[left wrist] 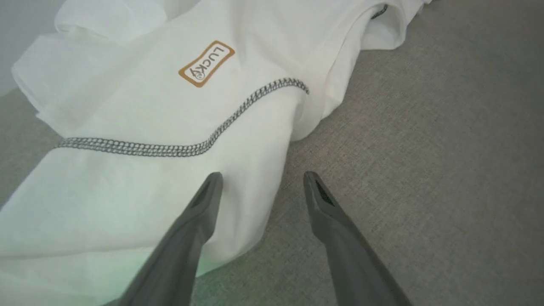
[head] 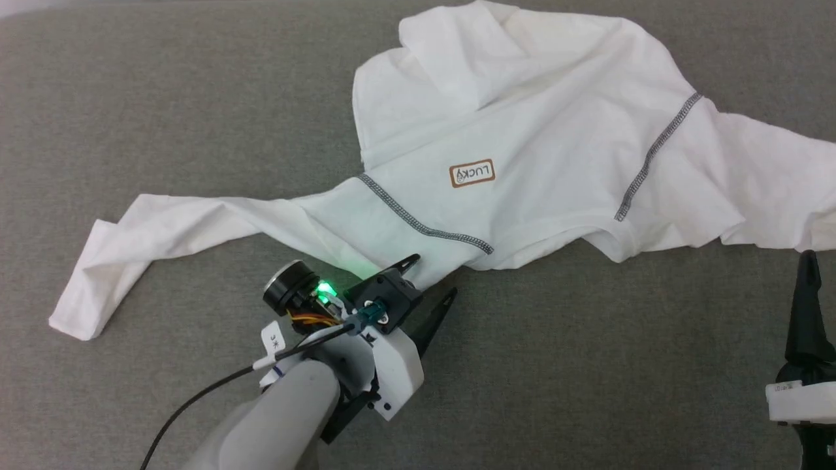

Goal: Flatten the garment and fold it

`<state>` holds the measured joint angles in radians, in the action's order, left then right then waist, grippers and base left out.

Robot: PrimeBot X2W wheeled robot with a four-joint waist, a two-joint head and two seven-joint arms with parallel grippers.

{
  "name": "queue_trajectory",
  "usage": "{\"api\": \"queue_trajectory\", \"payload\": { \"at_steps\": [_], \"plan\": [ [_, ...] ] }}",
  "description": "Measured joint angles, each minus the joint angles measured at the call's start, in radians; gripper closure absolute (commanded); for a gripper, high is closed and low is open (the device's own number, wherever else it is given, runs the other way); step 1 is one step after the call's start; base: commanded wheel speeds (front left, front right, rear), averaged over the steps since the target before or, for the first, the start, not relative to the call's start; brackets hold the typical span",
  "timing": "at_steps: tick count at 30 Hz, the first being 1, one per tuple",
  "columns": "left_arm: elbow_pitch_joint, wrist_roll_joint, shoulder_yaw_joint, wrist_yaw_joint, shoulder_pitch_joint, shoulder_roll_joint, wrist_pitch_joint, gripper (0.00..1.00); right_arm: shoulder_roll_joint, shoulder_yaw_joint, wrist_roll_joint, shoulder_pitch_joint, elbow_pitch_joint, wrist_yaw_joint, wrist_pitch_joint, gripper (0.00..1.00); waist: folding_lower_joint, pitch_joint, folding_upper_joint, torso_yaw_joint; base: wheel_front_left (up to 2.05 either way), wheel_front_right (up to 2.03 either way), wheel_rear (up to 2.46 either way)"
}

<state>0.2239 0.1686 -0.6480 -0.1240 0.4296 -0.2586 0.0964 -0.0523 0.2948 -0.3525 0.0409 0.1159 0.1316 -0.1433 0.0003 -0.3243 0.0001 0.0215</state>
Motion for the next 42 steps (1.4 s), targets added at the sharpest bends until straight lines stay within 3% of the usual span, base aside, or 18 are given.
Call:
{"api": "queue_trajectory", "payload": {
  "at_steps": [3,4,5,17,23,29,36,42],
  "plan": [
    [0.042,-0.005,-0.001,0.005,0.016,0.003,-0.002,0.0,0.0,-0.003,-0.001,-0.001,-0.003,0.0,-0.003,0.0,0.0,-0.022,0.0,-0.014,0.0,0.0,0.0],
    [0.054,-0.01,0.0,0.014,0.021,0.003,-0.008,0.24,0.0,-0.004,-0.001,-0.002,-0.005,0.0,-0.004,0.0,0.0,-0.028,0.0,-0.018,0.0,0.0,0.0],
    [0.063,-0.013,0.001,0.023,0.028,0.004,-0.016,1.0,0.0,-0.004,-0.001,-0.002,-0.006,0.0,-0.008,0.0,0.0,-0.033,0.0,-0.022,0.0,0.0,0.0],
    [0.069,0.066,0.081,0.074,0.009,0.012,-0.11,1.0,0.0,-0.047,0.006,-0.032,0.006,0.0,0.031,0.0,-0.0003,-0.015,-0.0001,-0.021,0.0,0.0,0.0],
    [-0.052,0.123,0.13,0.112,-0.092,-0.018,-0.119,1.0,0.001,-0.103,0.044,-0.036,0.03,0.0,0.259,0.0,-0.0004,0.014,-0.0001,0.004,0.0,0.0,0.0],
    [-0.143,0.14,0.146,0.126,-0.136,-0.046,-0.105,1.0,0.001,-0.052,0.013,-0.035,0.006,0.0,0.435,0.0,-0.0004,0.008,0.0,0.044,0.0,0.0,0.0],
    [-0.168,0.143,0.133,0.126,-0.137,-0.04,-0.101,1.0,0.001,-0.044,-0.009,-0.039,-0.069,0.0,0.486,0.0,-0.0003,-0.028,-0.0001,0.08,0.0,0.0,0.0],
    [-0.169,0.147,0.122,0.126,-0.134,-0.035,-0.101,1.0,-0.003,-0.057,-0.009,-0.088,-0.092,0.0,0.46,0.0,-0.0003,-0.055,0.0,0.098,0.0,0.0,0.0]
  ]
}}
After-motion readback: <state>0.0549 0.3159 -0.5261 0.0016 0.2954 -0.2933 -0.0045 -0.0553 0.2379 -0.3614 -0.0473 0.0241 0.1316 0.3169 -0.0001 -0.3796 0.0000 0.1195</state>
